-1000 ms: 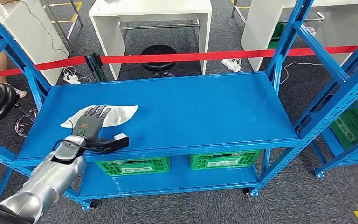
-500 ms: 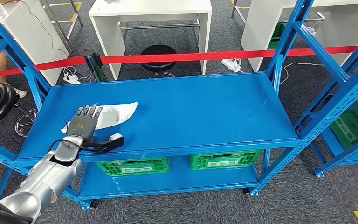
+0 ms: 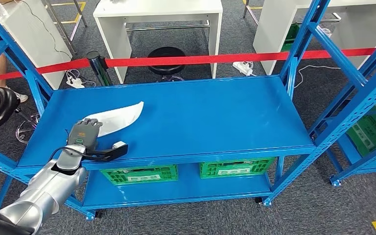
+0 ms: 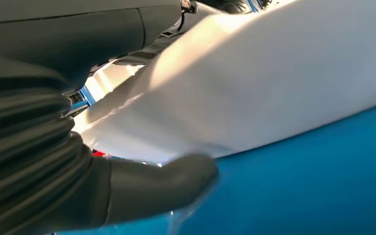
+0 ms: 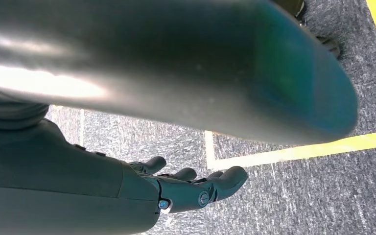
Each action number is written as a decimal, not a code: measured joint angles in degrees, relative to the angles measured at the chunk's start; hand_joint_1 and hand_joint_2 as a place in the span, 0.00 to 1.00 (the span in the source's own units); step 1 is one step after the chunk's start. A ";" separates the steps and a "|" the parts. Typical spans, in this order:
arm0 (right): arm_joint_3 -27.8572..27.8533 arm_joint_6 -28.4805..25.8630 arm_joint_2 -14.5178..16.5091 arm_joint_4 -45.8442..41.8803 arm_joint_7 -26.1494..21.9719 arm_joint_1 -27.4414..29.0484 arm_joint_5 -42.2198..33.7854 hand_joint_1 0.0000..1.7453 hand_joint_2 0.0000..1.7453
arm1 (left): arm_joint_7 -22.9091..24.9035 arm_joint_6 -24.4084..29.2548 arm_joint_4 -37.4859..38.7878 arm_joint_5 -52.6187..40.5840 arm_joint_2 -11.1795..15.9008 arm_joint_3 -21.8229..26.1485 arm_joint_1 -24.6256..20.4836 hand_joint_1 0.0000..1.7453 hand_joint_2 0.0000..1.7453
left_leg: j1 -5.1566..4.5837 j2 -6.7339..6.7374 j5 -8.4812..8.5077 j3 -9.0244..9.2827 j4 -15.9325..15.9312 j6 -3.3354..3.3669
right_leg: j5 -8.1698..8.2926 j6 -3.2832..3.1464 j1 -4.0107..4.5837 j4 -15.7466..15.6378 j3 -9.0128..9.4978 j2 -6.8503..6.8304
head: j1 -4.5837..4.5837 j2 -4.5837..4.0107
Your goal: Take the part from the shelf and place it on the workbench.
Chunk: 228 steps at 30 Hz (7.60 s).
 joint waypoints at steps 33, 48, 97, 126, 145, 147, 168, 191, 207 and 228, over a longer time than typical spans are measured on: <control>-0.53 0.05 0.00 0.00 -0.34 -0.07 0.58 0.00 0.00 | -11.47 1.65 0.24 5.34 -0.33 2.04 0.55 1.00 1.00 | -0.05 -0.02 -0.05 -0.02 0.00 0.08 | -0.04 0.11 -0.06 -0.03 0.04 -0.07 | 0.00 0.00; -1.46 0.01 0.00 0.00 -0.64 -0.03 0.92 0.00 0.00 | -25.97 8.54 -2.03 21.52 -3.82 12.27 2.93 1.00 1.00 | -0.06 -0.01 -0.05 0.00 0.07 0.08 | -0.03 0.12 -0.04 -0.04 -0.06 -0.03 | 0.00 0.00; -7.07 -0.84 0.02 0.00 -1.90 0.03 0.93 0.00 0.00 | -39.50 -34.79 -79.19 90.95 2.86 23.44 23.44 1.00 1.00 | -0.41 -0.24 -0.27 0.31 -0.04 0.83 | 0.15 0.91 -0.23 -0.73 0.67 -0.14 | 0.16 0.00; -7.23 -0.39 -0.02 -0.02 -1.64 -0.38 1.69 0.00 0.00 | -38.13 -35.66 -79.86 87.56 2.99 23.49 24.11 1.00 1.00 | 1.37 0.30 -8.96 -6.39 16.55 -2.15 | 0.20 -0.13 -1.13 1.07 -1.80 -0.41 | 0.41 0.00; -8.68 -0.37 0.35 -0.02 -1.36 -0.28 0.86 0.00 0.00 | -37.58 -38.78 -79.74 87.43 1.77 23.39 23.55 1.00 1.00 | 0.60 1.02 1.93 -3.77 1.97 0.94 | -5.24 2.88 -0.98 3.97 3.16 -0.56 | 0.50 0.00; -8.78 -0.38 0.36 -0.01 -1.40 -0.33 0.70 0.00 0.00 | -37.71 -39.16 -79.67 87.54 1.73 23.35 23.48 1.00 1.00 | 0.51 1.04 2.36 -4.13 2.26 0.29 | -5.37 2.00 -0.68 1.15 4.71 -0.47 | 0.44 0.00; -10.00 2.19 0.31 -0.02 -3.47 0.18 1.37 0.00 0.00 | -40.92 -41.51 -79.91 86.78 2.36 25.10 28.58 1.00 1.00 | 0.76 0.63 -0.58 1.07 0.03 1.81 | -4.07 3.08 -1.17 6.02 -4.69 -0.63 | 0.00 0.00; -10.01 1.44 -0.50 -0.04 -3.10 -0.22 2.33 0.00 0.00 | -41.49 -39.76 -81.47 83.40 1.82 27.12 32.09 1.00 1.00 | 1.35 0.38 -2.19 1.75 5.93 -1.94 | 1.98 0.93 -0.53 -0.78 -1.62 -1.38 | 0.13 0.00; -9.85 2.27 -0.40 -0.04 -3.24 -0.26 4.02 0.00 0.00 | -41.07 -38.48 -83.89 83.40 2.15 29.28 33.74 1.00 1.00 | 0.23 0.89 4.01 -5.65 1.68 1.37 | -6.00 1.86 0.02 2.32 6.70 -0.91 | 0.09 0.00; -9.67 1.51 0.48 -0.01 -0.88 -0.20 4.05 0.00 0.00 | -41.83 -35.25 -84.99 82.79 4.97 31.59 34.67 1.00 1.00 | 0.79 0.86 -2.01 2.50 -0.34 1.46 | 0.10 2.70 -0.66 1.79 -3.49 -1.31 | 0.09 0.00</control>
